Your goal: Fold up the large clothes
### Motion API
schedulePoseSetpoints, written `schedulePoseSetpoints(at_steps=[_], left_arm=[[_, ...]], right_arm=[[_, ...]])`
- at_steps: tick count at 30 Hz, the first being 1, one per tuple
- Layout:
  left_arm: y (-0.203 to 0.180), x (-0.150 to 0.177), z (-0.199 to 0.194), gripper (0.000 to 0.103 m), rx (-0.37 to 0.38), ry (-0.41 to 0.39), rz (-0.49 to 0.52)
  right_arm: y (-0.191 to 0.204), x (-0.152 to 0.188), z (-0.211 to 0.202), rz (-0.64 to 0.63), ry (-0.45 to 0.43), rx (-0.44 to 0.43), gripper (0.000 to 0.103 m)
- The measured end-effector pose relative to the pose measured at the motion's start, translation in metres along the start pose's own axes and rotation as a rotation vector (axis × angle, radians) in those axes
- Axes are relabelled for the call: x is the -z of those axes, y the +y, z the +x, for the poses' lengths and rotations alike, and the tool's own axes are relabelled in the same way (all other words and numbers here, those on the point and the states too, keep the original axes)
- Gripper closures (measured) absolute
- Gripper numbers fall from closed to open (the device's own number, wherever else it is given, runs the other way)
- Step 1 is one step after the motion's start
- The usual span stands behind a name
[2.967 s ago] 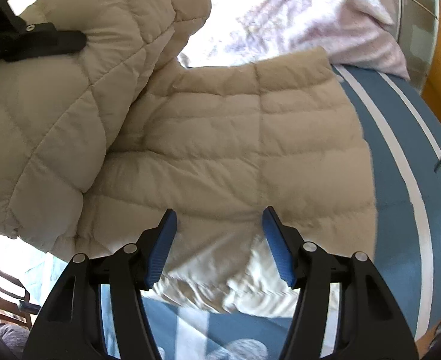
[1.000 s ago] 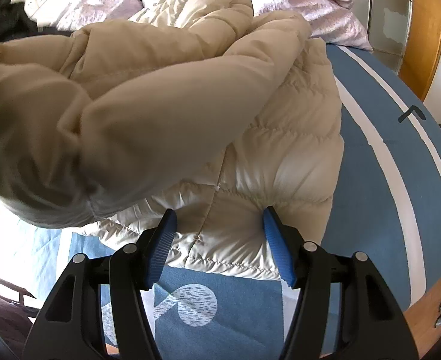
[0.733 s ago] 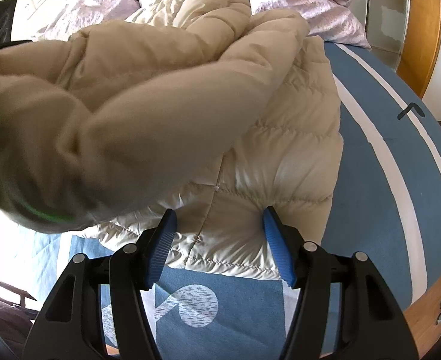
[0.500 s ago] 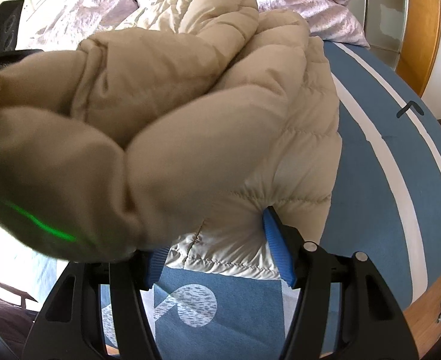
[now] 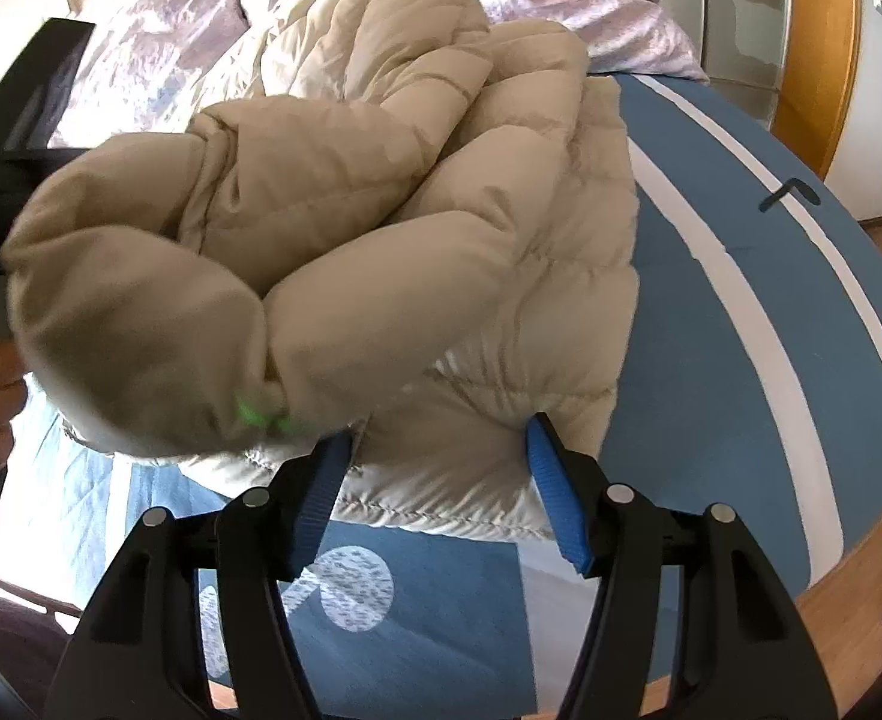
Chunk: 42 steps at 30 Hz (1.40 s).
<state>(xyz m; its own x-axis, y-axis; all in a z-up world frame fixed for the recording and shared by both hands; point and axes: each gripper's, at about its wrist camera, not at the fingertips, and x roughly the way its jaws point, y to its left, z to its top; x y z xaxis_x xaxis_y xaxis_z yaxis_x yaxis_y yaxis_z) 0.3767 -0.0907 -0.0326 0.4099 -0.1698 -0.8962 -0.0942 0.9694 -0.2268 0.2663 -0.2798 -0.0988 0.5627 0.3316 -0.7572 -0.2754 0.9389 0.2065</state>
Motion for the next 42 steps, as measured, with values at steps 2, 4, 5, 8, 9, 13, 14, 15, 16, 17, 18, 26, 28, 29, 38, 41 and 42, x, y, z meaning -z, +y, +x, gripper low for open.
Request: schedulePoseSetpoints(at_steps=[2,4,5,8,9,13,14,15,16,17,18,26,28,29,38,41,42], left_arm=[[-0.003,0.0,0.005,0.047,-0.022,-0.003,0.012],[-0.008,0.001,0.012,0.047,-0.049,-0.007,0.028],[-0.009,0.002,0.013,0.047,-0.057,-0.008,0.033],[-0.012,0.001,0.019,0.047,-0.079,-0.009,0.05],[-0.013,0.001,0.02,0.047,-0.086,-0.009,0.055],[-0.015,0.001,0.013,0.047,-0.099,-0.027,0.082],[-0.013,0.001,0.009,0.047,-0.097,-0.036,0.087],[-0.012,0.005,0.005,0.047,-0.096,-0.041,0.088],[-0.011,0.005,0.002,0.047,-0.095,-0.046,0.09],[-0.008,0.006,-0.002,0.047,-0.094,-0.053,0.09],[-0.005,0.007,-0.006,0.047,-0.094,-0.06,0.089],[-0.003,0.021,-0.032,0.046,-0.112,-0.111,0.094],[-0.001,0.023,-0.038,0.045,-0.123,-0.127,0.098],[0.001,0.02,-0.04,0.045,-0.127,-0.131,0.098],[0.022,0.023,-0.05,0.045,-0.164,-0.158,0.067],[0.028,0.024,-0.052,0.045,-0.174,-0.16,0.055],[0.03,0.024,-0.052,0.045,-0.178,-0.16,0.052]], right_arm=[[-0.002,0.001,-0.002,0.004,-0.003,0.008,0.041],[-0.006,0.003,-0.005,0.016,-0.006,0.026,0.041],[-0.01,0.004,-0.007,0.027,-0.007,0.032,0.041],[-0.022,0.007,-0.012,0.063,-0.007,0.053,0.041],[-0.026,0.008,-0.015,0.072,-0.009,0.06,0.041],[-0.04,0.008,-0.027,0.101,-0.03,0.091,0.041],[-0.045,0.006,-0.032,0.109,-0.037,0.101,0.041],[-0.048,0.005,-0.036,0.114,-0.043,0.11,0.041],[-0.05,0.002,-0.038,0.117,-0.05,0.117,0.041],[-0.053,-0.001,-0.042,0.12,-0.058,0.128,0.041],[-0.057,-0.007,-0.045,0.121,-0.065,0.137,0.041],[-0.06,-0.057,-0.073,0.113,-0.169,0.153,0.041],[-0.051,-0.074,-0.077,0.091,-0.195,0.138,0.041],[-0.044,-0.083,-0.077,0.075,-0.206,0.126,0.041],[0.011,-0.125,-0.058,-0.035,-0.203,0.032,0.041],[0.022,-0.13,-0.048,-0.046,-0.187,0.024,0.041],[0.024,-0.132,-0.044,-0.044,-0.181,0.022,0.041]])
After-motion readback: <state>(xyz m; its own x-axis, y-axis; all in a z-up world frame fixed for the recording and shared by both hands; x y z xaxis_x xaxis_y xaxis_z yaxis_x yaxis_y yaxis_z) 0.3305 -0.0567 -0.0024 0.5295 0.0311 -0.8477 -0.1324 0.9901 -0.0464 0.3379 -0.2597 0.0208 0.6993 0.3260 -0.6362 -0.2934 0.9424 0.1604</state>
